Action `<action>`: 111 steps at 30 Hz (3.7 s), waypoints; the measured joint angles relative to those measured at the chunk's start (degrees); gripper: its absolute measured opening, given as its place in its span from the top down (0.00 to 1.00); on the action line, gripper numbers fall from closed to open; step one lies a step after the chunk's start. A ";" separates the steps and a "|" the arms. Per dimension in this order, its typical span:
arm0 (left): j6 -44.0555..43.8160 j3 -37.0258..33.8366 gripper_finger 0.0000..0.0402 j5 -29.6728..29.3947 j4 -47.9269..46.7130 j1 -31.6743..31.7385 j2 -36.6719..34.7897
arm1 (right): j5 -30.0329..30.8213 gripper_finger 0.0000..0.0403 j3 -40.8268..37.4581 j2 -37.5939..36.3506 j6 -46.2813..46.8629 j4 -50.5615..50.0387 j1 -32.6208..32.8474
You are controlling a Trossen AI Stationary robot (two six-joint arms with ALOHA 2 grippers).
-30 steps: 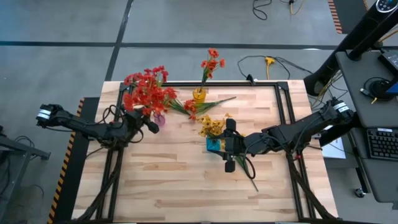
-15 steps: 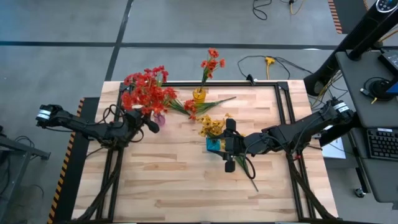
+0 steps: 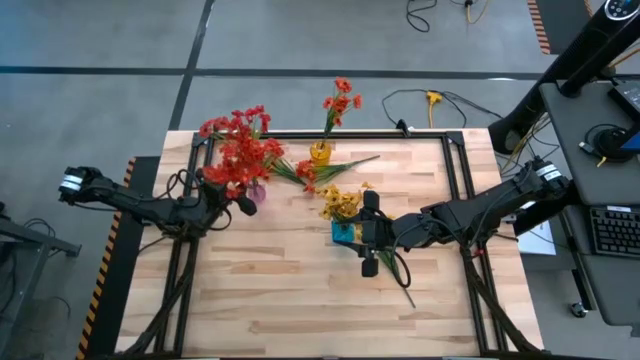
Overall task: Sort flowers into vase by color
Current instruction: Put the red flowers into the purple vase
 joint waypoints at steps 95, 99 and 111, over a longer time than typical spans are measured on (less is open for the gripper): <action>18.01 0.02 0.28 -18.67 -4.02 -31.49 -9.20 | -46.55 0.55 -10.31 9.24 -9.17 -9.80 -61.99; 17.95 0.02 0.28 -18.67 -4.02 -31.49 -10.30 | -46.98 0.55 -9.61 14.27 -9.49 -8.34 -61.15; 16.99 0.02 0.28 -18.64 -7.94 -31.49 -10.98 | -46.80 0.45 -9.09 19.54 -13.81 -1.83 -60.08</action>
